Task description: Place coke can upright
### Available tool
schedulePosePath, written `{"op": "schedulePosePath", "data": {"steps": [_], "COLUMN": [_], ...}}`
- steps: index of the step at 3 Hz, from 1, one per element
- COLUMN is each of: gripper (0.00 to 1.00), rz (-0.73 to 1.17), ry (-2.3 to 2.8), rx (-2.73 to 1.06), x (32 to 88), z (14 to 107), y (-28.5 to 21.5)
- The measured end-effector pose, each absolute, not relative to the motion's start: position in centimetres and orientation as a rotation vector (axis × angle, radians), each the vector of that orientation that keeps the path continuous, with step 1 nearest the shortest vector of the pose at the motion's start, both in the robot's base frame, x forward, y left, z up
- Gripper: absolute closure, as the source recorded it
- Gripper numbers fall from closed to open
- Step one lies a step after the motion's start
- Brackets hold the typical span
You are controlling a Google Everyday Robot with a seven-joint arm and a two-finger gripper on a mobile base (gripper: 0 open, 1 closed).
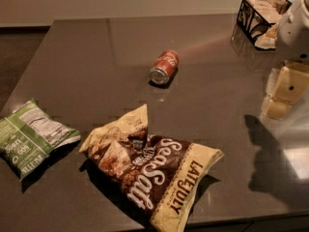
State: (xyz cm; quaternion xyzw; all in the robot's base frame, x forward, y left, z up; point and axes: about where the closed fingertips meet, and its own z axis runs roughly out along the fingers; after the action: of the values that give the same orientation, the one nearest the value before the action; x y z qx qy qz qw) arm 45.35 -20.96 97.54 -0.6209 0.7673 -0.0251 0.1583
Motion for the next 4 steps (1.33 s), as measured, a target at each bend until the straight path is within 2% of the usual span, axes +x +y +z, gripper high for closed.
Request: {"op": "schedulePosePath", "data": {"steps": [1,2,4], "gripper": [0.00,0.00,0.00], "rz": [-0.033,0.020,0.112], "ry": [2.122,1.954,1.737], "rx": [-1.869,-2.021,-2.207], "x": [48.4,53.8,59.9], "z": [97.1,96.0,93.1], "y": [-20.0,-17.7,-14.0]}}
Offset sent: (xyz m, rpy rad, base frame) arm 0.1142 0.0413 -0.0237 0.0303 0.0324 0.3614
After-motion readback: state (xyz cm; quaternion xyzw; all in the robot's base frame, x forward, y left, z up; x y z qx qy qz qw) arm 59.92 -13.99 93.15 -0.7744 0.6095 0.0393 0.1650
